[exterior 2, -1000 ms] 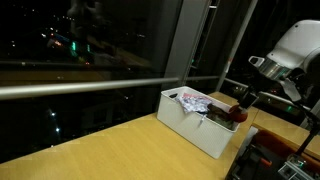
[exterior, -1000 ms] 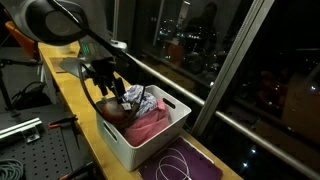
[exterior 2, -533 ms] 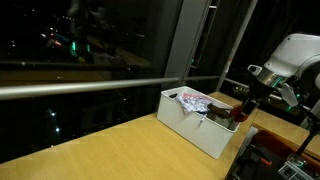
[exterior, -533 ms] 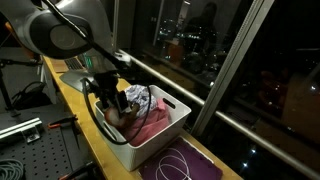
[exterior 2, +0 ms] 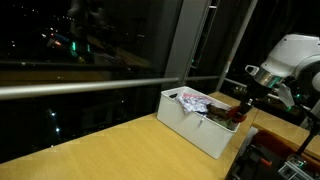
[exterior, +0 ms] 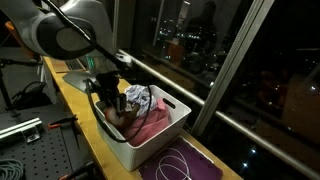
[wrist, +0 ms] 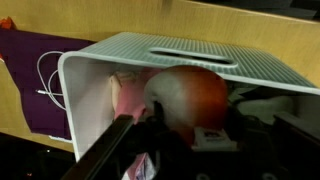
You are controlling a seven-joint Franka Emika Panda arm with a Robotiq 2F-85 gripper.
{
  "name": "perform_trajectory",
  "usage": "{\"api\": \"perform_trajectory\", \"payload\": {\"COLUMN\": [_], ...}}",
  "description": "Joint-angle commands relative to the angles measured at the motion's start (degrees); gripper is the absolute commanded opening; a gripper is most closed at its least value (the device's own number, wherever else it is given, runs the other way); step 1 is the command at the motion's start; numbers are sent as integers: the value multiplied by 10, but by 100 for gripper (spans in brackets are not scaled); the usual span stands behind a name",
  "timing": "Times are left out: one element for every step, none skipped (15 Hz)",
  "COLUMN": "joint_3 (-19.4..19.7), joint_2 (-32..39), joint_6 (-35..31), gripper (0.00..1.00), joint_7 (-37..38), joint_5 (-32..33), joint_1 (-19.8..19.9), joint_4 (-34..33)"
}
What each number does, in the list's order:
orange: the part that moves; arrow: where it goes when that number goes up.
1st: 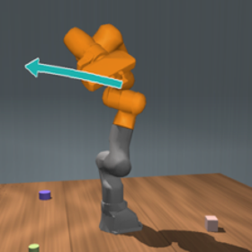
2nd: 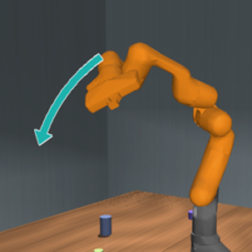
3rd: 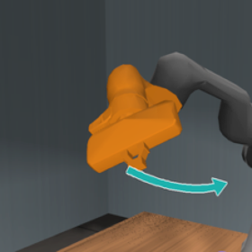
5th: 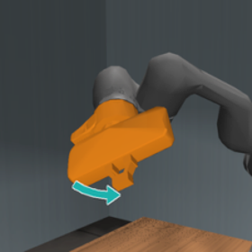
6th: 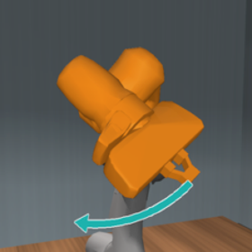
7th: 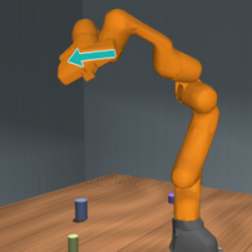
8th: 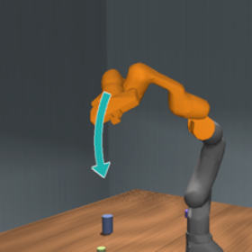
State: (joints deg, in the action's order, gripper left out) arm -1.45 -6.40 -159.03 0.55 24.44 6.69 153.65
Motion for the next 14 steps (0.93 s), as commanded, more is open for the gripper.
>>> {"api": "perform_trajectory", "payload": {"joint_3": [1, 1, 1, 1, 2, 3, 5, 6, 8, 7, 0, -6, -17, -29], "joint_2": [-7, -14, -21, -33, -45, -60, -72, -86, -99, -113, -127, -140, -149, -153], "joint_6": [3, 6, 9, 13, 16, 20, 25, 30, 37, 48, 65, 80, 99, 115], "gripper": [25, 19, 12, 5, 1, 0, 3, 1, 2, 3, 3, 3, 3, 3], "joint_7": [6, 4, 1, -4, -8, -13, -18, -21, -29, -34, -34, -36, -32, -25], "joint_5": [3, -2, -8, -17, -25, -29, -35, -37, -50, -62, -72, -84, -93, -99], "joint_1": [-12, -14, -17, -21, -25, -26, -27, -25, -30, -34, -42, -51, -63, -75], "joint_4": [-12, -12, -12, -10, -7, -3, 1, 4, 4, 0, -12, -24, -46, -70]}}
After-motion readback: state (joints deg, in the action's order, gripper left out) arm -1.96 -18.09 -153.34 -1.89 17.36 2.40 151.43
